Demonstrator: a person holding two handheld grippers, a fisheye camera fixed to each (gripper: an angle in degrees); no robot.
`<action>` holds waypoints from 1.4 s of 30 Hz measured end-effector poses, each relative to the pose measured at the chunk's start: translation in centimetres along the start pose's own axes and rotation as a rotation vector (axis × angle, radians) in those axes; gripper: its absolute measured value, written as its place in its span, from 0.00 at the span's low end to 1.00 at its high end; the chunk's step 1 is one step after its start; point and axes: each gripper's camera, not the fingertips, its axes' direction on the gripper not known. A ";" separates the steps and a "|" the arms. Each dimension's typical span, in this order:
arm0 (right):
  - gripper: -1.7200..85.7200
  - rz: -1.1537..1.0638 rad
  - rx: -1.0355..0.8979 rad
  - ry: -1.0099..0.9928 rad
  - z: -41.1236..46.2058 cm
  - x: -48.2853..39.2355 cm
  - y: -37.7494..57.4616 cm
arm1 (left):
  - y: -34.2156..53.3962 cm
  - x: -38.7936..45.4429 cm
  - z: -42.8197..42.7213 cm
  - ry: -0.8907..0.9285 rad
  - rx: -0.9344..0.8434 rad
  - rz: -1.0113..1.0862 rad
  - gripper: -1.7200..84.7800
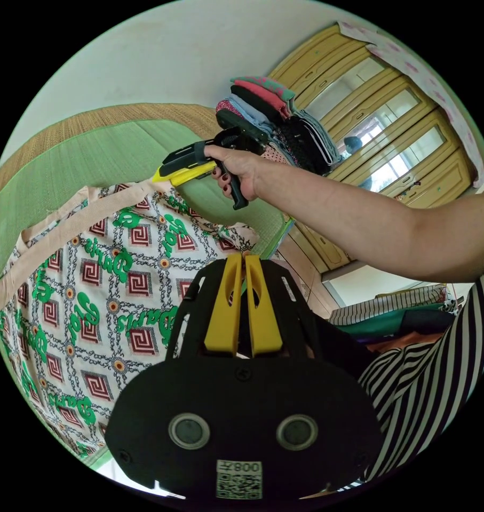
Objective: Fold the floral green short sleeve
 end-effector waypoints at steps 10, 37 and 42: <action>0.07 -0.005 -0.044 -0.035 2.3 -0.8 -2.1 | 0.9 -1.6 -0.1 0.017 0.003 -0.014 0.03; 0.06 -0.033 0.007 0.005 2.7 -6.0 -2.3 | 10.4 -10.5 -8.0 0.161 0.233 -0.221 0.03; 0.08 0.004 -0.008 0.031 4.0 -5.3 -2.8 | 12.1 -12.1 -8.5 0.166 0.237 -0.244 0.03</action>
